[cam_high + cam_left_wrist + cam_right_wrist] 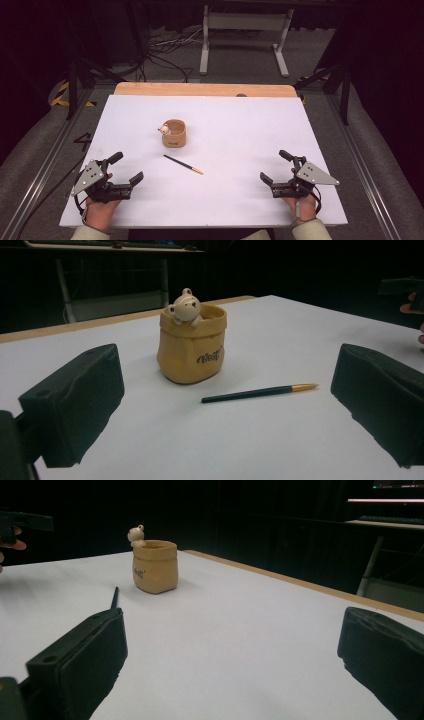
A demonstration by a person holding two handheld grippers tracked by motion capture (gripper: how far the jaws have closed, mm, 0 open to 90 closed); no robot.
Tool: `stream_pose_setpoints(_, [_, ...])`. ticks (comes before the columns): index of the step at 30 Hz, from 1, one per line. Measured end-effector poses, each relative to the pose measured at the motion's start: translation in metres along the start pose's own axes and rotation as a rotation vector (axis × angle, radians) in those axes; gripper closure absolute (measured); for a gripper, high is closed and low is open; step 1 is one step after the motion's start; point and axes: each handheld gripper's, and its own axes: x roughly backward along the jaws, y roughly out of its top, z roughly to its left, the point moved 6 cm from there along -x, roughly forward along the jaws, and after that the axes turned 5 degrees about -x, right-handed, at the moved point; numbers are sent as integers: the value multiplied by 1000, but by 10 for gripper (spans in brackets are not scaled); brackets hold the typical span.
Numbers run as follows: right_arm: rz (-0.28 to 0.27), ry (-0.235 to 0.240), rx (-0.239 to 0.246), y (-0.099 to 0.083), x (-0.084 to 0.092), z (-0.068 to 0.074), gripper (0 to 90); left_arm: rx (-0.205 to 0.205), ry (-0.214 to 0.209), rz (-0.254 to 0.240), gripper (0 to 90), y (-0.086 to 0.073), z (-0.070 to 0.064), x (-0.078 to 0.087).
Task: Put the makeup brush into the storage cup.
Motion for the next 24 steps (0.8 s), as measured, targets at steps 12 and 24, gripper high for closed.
stream_pose_setpoints(12, [8, 21, -43, 1, 2, 0, 0, -2, -27, -5, 9, 7, -5, -6])
stream_pose_setpoints(24, [-1, 13, -36, 2, 8, 0, 0, -12, -97, 6, 8, 30, -13, -45])
